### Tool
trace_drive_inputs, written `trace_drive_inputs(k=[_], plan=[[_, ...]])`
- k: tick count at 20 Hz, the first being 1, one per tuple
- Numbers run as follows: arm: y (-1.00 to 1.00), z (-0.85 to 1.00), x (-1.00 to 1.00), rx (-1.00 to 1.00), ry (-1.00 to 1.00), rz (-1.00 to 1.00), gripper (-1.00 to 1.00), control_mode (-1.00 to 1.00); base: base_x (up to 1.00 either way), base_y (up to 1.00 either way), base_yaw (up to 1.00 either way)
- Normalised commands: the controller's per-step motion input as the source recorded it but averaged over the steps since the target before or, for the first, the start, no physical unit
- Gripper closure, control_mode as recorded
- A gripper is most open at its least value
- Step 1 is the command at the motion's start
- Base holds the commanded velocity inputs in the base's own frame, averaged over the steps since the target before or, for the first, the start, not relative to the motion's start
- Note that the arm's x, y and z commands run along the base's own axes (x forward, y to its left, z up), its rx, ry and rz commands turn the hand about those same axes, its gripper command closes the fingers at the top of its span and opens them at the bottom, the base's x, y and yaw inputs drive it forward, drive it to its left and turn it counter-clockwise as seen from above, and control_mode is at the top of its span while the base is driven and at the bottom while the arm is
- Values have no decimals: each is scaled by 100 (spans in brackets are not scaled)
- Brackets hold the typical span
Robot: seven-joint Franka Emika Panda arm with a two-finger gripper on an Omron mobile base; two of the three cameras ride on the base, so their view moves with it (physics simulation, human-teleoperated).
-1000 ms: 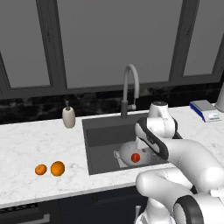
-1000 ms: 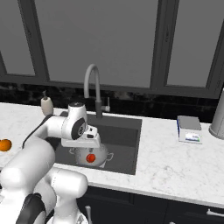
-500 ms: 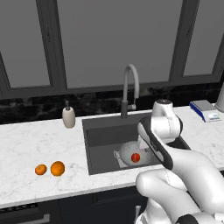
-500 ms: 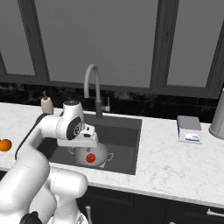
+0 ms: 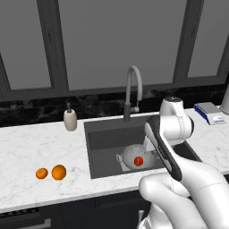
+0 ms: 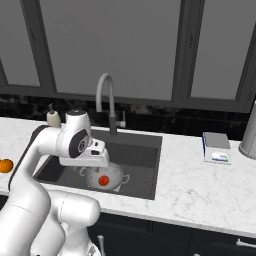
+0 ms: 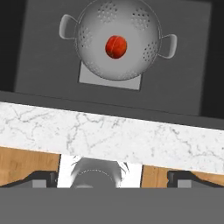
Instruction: Put the colander in the sink, put the apple, orange, tangerine in the colander, and turn on the sink faucet and pour water over the colander.
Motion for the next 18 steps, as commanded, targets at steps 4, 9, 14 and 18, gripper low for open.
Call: trace_drive_inputs(k=[4, 9, 14, 18], plan=[[14, 35, -15, 0, 0, -2, -100, -100, 0, 0, 0], [41, 30, -19, 0, 0, -3, -100, -100, 0, 0, 0], [55, 27, -20, -1, 0, 0, -100, -100, 0, 0, 0], [59, 18, -8, -2, 0, 0, -100, -100, 0, 0, 0]])
